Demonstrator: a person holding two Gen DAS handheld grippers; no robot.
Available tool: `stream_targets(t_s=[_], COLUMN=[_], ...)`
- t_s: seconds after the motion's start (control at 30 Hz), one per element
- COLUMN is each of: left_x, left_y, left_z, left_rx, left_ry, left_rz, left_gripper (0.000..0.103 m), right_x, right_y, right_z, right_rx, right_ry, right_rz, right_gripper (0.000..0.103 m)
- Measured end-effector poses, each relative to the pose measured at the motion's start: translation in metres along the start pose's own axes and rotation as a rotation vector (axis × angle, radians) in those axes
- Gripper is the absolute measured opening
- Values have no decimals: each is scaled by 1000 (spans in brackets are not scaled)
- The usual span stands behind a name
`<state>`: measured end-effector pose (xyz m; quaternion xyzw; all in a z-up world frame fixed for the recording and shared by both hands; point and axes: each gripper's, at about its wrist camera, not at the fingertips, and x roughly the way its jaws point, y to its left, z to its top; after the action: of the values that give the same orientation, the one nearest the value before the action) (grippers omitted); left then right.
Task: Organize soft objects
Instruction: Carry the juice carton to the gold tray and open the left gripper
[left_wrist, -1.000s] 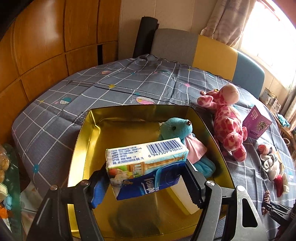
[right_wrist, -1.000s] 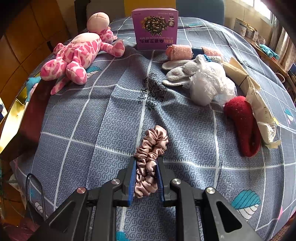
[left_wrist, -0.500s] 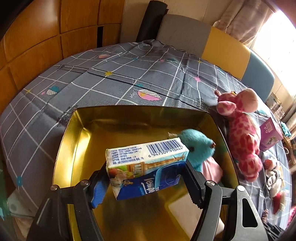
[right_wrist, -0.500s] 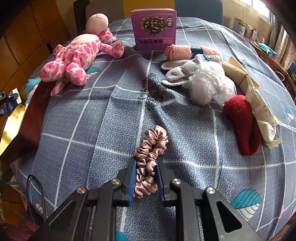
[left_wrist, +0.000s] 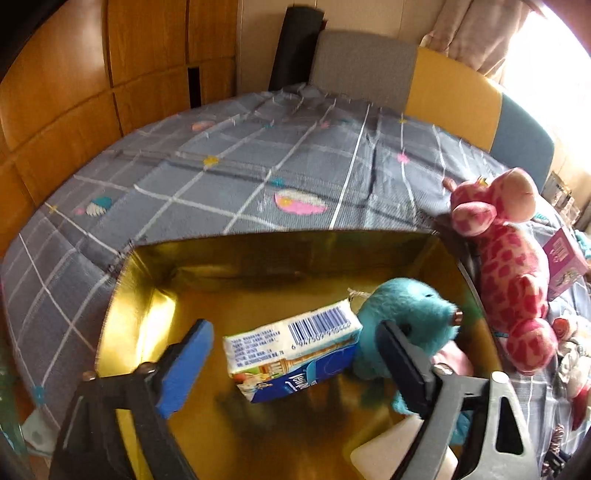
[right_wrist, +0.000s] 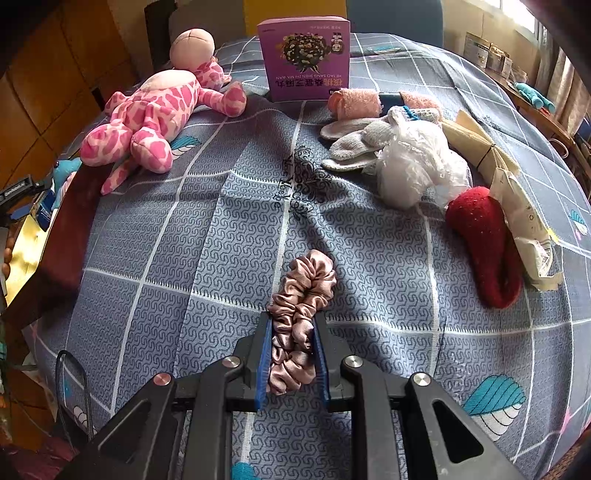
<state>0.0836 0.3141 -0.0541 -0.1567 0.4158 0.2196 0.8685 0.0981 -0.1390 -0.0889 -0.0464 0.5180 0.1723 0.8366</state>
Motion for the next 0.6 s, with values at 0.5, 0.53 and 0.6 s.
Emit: stream_targets(t_s=[0.5, 0.53, 0.6], left_x=[-127, -134, -141], left_y=[-7, -7, -5], left_z=[-24, -26, -29], left_rx=[13, 9, -6], left_ry=[-377, -373, -350], left_rz=[52, 28, -57], left_gripper=[103, 103, 103], right_x=[-2, -2, -2], right_y=[2, 2, 2], right_z=[-4, -4, -5], right_rx=[8, 8, 4], right_ry=[-17, -18, -20], right_rz=[-4, -4, -5], right_gripper=[21, 21, 21])
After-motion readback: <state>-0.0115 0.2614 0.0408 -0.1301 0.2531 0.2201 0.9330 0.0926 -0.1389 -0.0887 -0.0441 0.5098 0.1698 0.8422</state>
